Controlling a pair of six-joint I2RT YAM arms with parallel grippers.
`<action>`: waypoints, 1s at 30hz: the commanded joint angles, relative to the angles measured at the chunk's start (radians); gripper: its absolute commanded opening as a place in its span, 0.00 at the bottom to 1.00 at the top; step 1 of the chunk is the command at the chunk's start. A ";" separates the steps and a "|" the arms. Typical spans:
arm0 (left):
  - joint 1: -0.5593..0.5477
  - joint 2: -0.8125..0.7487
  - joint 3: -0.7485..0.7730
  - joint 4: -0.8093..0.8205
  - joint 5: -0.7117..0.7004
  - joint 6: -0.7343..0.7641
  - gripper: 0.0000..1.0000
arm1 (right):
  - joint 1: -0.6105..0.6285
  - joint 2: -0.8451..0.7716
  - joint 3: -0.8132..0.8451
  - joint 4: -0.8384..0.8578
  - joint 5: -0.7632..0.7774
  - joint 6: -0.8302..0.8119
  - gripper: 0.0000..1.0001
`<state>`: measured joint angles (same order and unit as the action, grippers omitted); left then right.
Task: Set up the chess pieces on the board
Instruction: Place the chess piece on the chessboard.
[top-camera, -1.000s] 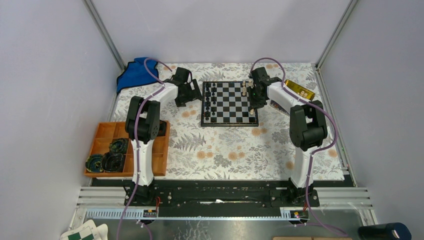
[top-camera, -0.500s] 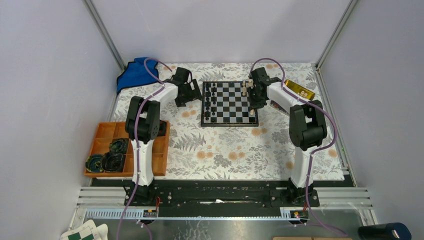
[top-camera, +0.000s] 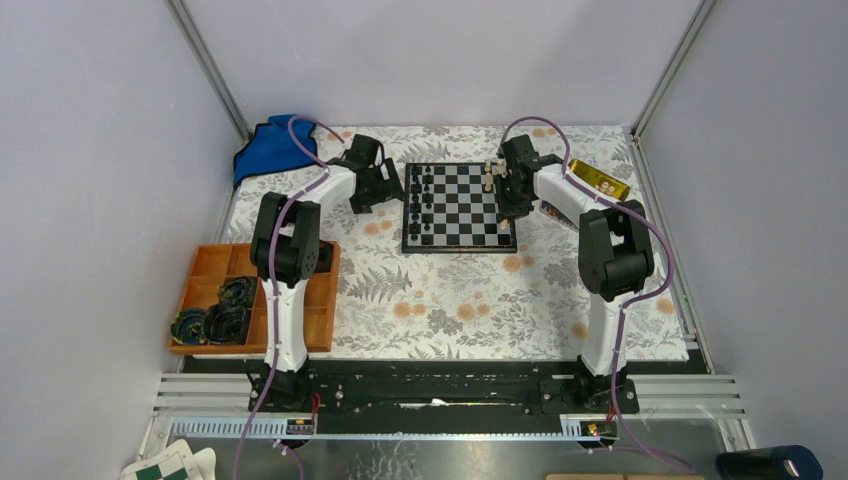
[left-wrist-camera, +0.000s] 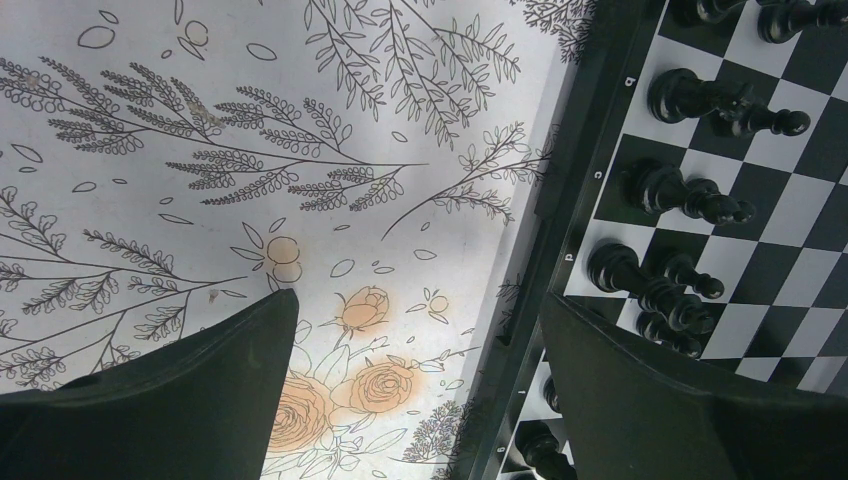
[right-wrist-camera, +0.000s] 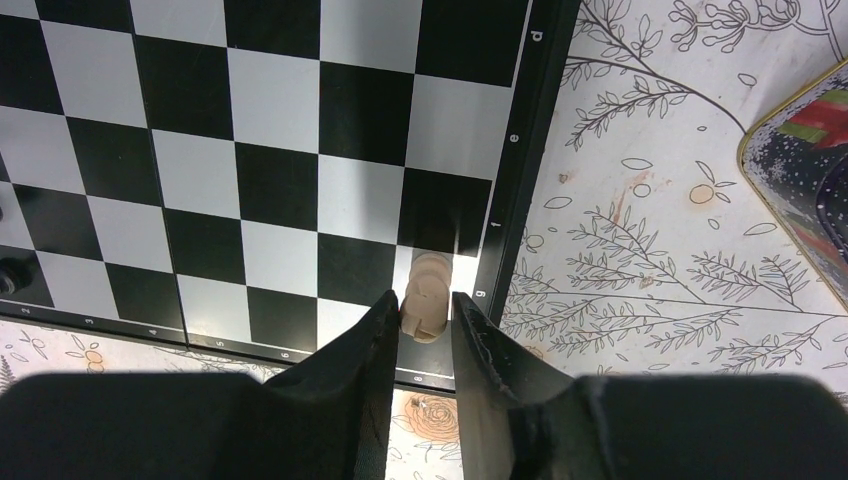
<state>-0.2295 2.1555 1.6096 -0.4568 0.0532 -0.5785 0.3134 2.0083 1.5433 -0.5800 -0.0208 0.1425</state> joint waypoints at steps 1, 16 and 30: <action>-0.008 0.017 0.009 0.009 0.003 -0.007 0.99 | 0.009 -0.032 0.008 -0.018 -0.015 -0.013 0.32; -0.008 0.006 0.012 0.008 0.001 -0.006 0.99 | 0.009 -0.055 0.026 -0.035 -0.015 -0.022 0.38; -0.007 0.004 0.024 0.001 -0.003 -0.001 0.99 | -0.012 -0.118 0.147 -0.049 0.056 0.000 0.39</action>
<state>-0.2295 2.1555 1.6096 -0.4568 0.0528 -0.5785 0.3130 1.9839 1.6039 -0.6216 -0.0113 0.1356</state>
